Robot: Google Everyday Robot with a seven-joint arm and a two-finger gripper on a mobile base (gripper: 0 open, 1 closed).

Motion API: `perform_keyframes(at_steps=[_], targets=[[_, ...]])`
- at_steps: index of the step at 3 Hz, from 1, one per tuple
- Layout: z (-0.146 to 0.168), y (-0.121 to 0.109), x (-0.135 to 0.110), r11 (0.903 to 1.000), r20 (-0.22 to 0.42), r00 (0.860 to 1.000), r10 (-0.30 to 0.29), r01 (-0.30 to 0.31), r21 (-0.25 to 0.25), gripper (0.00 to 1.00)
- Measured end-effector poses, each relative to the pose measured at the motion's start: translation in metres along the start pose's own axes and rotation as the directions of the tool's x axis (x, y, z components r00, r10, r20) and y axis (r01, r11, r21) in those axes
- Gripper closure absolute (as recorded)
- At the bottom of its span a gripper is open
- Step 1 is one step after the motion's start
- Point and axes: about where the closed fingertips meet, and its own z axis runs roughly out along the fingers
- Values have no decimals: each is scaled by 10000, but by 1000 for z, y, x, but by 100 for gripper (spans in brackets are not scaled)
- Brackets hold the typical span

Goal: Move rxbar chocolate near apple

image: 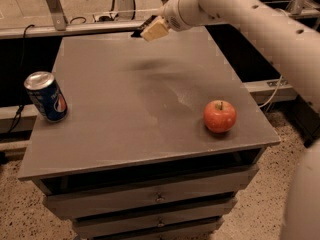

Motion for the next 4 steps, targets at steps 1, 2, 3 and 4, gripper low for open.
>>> perform_keyframes(at_steps=[1,2,3,4], targets=[[-60,-4,-24,9953,-332,9974,-643,666,707,100],[-99,-3,5,9986,-1392,9903,41,33,527,100],[-123,-3,41,9948,-1800,9784,1014,-990,224,100],[-139,6,78,9758,-2028,9567,2086,-2175,-224,100]])
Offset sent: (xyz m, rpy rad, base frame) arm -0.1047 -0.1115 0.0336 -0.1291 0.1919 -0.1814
